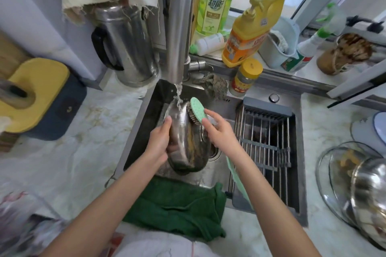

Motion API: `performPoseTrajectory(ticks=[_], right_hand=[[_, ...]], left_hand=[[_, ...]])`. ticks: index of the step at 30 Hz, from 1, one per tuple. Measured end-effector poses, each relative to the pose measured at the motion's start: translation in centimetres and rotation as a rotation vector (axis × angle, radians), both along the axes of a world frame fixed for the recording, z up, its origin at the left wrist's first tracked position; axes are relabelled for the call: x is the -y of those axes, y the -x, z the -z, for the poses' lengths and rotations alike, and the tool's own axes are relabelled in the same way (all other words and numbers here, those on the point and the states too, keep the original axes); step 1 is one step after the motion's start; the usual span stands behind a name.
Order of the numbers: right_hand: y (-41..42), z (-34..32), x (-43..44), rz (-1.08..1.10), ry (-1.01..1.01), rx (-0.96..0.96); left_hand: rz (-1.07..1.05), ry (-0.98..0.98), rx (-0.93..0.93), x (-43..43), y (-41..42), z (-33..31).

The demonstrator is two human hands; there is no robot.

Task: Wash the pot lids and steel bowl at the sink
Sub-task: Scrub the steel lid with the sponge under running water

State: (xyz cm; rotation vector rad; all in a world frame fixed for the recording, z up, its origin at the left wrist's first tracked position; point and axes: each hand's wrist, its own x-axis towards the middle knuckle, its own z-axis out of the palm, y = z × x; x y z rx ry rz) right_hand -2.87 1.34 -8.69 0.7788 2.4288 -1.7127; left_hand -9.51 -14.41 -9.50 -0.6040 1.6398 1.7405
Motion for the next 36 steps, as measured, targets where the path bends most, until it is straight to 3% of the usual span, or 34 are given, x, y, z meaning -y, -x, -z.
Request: performPoseTrajectory(ticks=[6,11,17,23,28,33,36], right_hand=[[3.0,-0.6,1.9,-0.040,-0.334,-0.011],[0.5,-0.5,5.3,-0.242,-0.440,-0.030],[6.0,-0.5,4.6,-0.159,-0.557,0.037],[-1.1,-1.2,5.4,-0.384,-0.601,0.193],[6.5,-2.5,4.9,-0.321,-0.751,0.104],[-0.7,-3.5,5.6,-0.466,-0.778,0.226],[1.1,-3.0,5.2,-0.429,-0.825,0.197]], left_hand=[[0.025,0.049,-0.016,0.1,1.1,-0.2],[-0.128,0.051,0.192,0.1,3.5,0.3],[-0.132,0.106,0.218,-0.5,3.8,0.9],[-0.206,0.099,0.297,0.8,4.8,2.0],[-0.178,0.056,0.267,-0.1,5.0,1.7],[-0.230,0.062,0.294,0.0,5.0,2.0],[-0.225,0.057,0.279,0.0,4.7,2.1]])
